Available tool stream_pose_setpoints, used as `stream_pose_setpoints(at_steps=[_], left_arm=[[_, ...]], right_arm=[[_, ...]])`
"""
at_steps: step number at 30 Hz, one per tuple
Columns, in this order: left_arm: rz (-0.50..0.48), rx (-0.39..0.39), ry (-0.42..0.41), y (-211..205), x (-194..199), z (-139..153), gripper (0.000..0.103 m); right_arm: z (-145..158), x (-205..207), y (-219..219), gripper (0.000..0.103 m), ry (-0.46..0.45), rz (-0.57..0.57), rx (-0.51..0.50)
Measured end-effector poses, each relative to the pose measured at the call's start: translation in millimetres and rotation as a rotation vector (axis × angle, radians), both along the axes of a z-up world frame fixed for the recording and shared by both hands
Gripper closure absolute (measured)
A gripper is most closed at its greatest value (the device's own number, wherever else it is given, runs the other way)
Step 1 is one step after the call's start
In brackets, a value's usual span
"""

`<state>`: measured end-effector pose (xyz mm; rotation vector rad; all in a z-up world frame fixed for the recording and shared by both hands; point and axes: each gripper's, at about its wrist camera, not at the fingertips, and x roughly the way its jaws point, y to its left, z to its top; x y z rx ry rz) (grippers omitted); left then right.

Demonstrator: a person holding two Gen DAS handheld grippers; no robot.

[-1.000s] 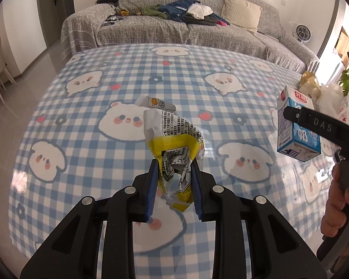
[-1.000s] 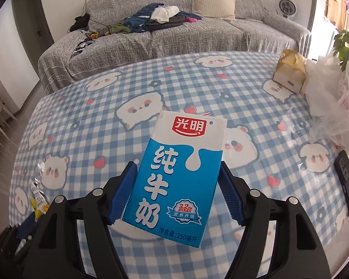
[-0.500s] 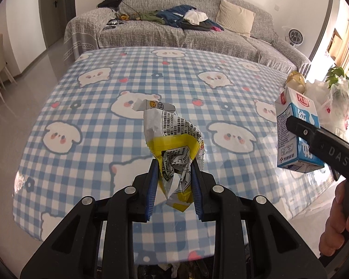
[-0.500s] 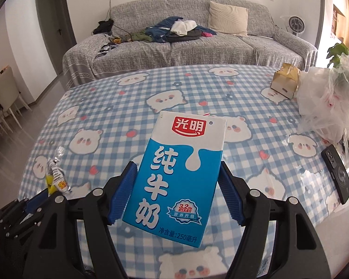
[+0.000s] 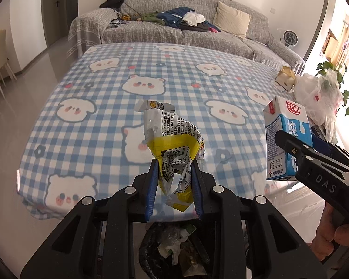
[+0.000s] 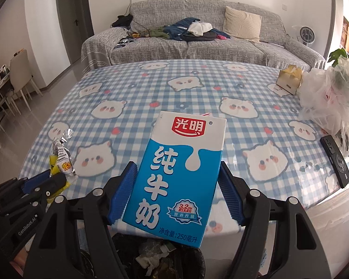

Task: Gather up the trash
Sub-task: 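Lift the wrapper and milk carton and carry both down over the black bin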

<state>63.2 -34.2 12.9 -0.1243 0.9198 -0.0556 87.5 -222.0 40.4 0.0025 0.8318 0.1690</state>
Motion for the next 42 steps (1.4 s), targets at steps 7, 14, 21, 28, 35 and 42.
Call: stream_pose_setpoints(at_steps=[7,14,21,28,35,42], left_arm=[[0.008,0.0,0.015,14.2,-31.3,-13.2,0.077],[0.006,-0.007,0.025,19.1,-64.7,-24.8,0.077],[0.001,-0.019,0.04,17.1,-101.0,-38.0,0.077],[0.008,-0.026,0.066,16.8,-127.6,-57.7,0.077],[0.017,-0.011,0.084,11.1,-142.4,-73.6,0.077],[0.032,0.01,0.127,5.0,-143.2,-106.0,0.077]], right_arm=[[-13.9,-36.7,-0.5,0.036,0.013,0.017,0.003],[-30.3,-65.8,0.7,0.036,0.042,0.024,0.007],[-44.8,-97.5,4.8,0.036,0.059,0.034,0.01],[-66.4,-128.3,2.2,0.036,0.085,0.048,0.028],[-93.7,-145.9,-1.4,0.036,0.133,0.046,0.04],[-130.1,-148.7,-1.9,0.036,0.208,0.036,0.0]])
